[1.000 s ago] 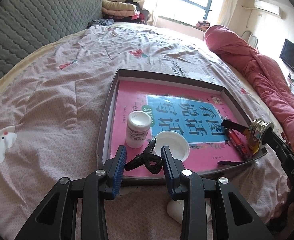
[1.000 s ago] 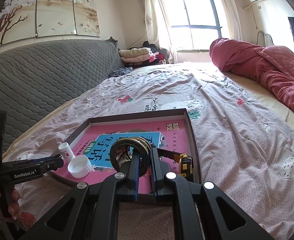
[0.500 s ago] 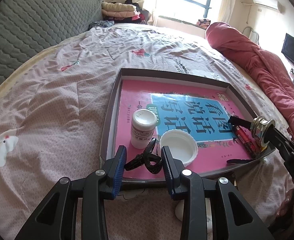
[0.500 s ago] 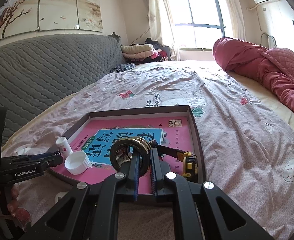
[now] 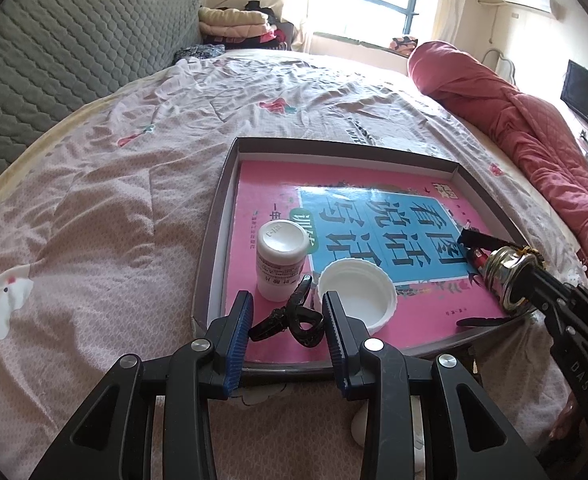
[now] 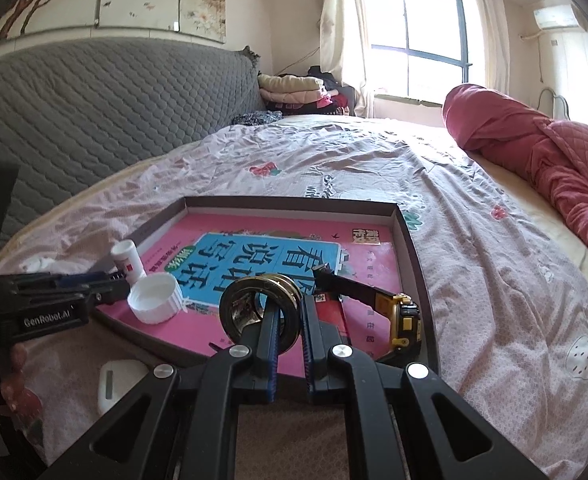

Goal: Organize rigid objects

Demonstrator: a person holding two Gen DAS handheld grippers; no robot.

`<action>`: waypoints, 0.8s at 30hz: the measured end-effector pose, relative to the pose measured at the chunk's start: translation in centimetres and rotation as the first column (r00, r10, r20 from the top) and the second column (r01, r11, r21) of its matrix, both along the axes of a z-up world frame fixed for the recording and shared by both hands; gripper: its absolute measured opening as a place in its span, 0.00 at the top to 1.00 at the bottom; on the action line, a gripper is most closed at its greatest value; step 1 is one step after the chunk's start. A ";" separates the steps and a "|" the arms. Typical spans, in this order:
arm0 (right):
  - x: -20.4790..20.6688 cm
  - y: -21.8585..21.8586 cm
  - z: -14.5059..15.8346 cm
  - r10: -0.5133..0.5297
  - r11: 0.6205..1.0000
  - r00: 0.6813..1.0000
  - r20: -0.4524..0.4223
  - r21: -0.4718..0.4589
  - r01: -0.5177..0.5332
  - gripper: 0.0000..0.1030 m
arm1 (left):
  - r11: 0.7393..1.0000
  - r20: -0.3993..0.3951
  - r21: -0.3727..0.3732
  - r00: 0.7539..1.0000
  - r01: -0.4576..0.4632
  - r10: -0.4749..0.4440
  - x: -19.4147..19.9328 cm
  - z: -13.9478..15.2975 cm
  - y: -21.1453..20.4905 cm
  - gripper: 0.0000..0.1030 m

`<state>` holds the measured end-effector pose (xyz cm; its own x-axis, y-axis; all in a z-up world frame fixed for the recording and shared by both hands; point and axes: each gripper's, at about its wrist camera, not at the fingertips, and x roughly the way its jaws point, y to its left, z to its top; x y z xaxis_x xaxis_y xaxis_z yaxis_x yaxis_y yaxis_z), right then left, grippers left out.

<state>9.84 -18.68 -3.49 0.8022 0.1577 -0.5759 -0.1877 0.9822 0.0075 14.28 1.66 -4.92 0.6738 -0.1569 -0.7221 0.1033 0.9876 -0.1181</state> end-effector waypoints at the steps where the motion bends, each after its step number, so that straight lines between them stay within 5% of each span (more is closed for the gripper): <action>1: 0.0 0.0 -0.1 -0.002 1.000 1.000 -0.003 -0.004 0.002 0.90 | 1.000 0.000 0.000 1.000 0.000 0.000 0.0 0.0 0.0 0.64; 24: 0.0 1.7 -1.1 -0.007 0.980 1.000 0.001 -0.197 0.007 0.90 | 0.999 0.016 0.020 0.999 0.033 -0.034 0.2 -0.1 -0.9 0.65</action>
<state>9.88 -16.95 -4.60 0.8031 0.0353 -0.5948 -0.1805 0.9657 -0.1865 14.49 0.76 -5.03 0.6805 -0.1653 -0.7139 0.1381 0.9857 -0.0967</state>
